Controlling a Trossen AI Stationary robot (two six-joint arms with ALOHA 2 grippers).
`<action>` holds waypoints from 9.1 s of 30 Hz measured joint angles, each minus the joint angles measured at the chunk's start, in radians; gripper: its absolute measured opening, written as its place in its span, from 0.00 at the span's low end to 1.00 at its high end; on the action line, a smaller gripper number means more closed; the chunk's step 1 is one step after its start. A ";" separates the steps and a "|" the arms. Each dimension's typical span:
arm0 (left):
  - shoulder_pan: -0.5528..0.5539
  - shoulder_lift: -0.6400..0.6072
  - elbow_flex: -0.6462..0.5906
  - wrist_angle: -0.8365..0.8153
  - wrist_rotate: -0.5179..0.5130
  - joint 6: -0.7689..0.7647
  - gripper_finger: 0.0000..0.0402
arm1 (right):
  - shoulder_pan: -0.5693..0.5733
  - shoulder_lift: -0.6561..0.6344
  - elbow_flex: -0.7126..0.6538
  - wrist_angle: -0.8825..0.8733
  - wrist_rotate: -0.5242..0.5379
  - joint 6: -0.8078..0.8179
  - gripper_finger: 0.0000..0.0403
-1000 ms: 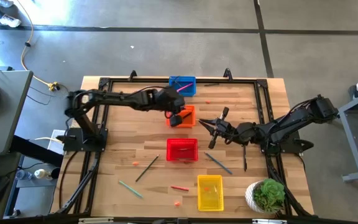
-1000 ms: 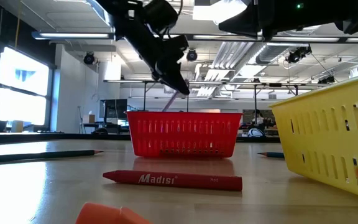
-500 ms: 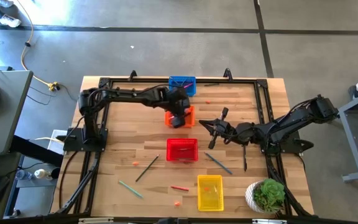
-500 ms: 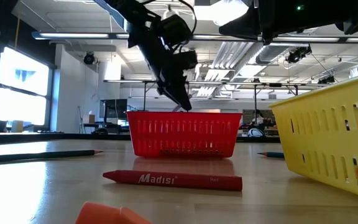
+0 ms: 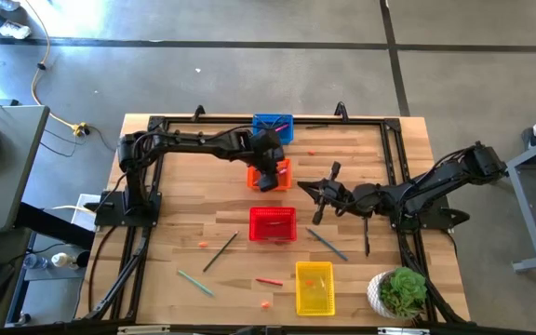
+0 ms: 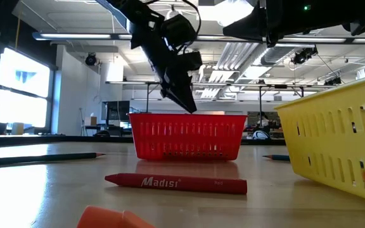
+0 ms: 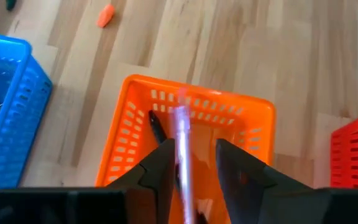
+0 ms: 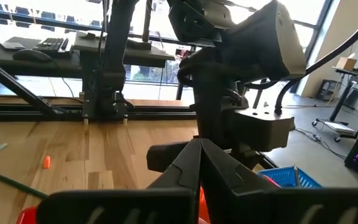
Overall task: Sort crayons/erasers/pens/pencils in bins
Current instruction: Put the orange eraser into the yellow bin
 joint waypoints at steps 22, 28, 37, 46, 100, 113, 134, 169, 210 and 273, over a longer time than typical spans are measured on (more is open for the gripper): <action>-0.096 -0.432 -0.543 0.779 -0.004 0.037 0.01 | 0.044 0.001 0.000 -0.120 0.140 0.077 0.00; -0.173 -0.580 -0.798 1.040 -0.004 0.019 0.01 | 0.092 0.001 0.025 -0.192 0.243 0.106 0.00; -0.296 -0.662 -1.039 1.309 -0.005 0.019 0.00 | 0.145 0.004 0.336 -0.893 0.309 0.347 0.00; -0.352 -0.672 -1.187 1.543 -0.008 0.060 0.00 | 0.176 0.006 0.588 -1.522 0.086 0.744 0.00; -0.649 -0.671 -1.029 0.934 -0.370 -0.033 0.00 | 0.405 0.310 0.523 -1.485 -0.144 1.006 0.19; -0.958 -0.670 -0.638 -0.006 -0.537 -0.417 0.00 | 0.416 0.306 0.523 -1.132 -0.118 0.595 0.01; -1.014 -0.592 -0.703 -0.238 -0.399 -0.760 0.34 | 0.435 0.306 0.523 -1.049 -0.126 0.523 0.00; -0.980 -0.497 -0.816 0.334 -0.273 -0.533 0.00 | 0.446 0.314 0.523 -1.033 -0.060 0.397 0.00; -0.675 -0.167 -0.632 1.141 -0.007 -0.598 0.00 | 0.375 0.543 0.523 -0.417 0.021 -0.286 0.31; -0.665 -0.295 -1.040 1.636 -0.332 -0.181 0.06 | 0.439 0.540 0.862 -1.517 -0.365 0.589 0.01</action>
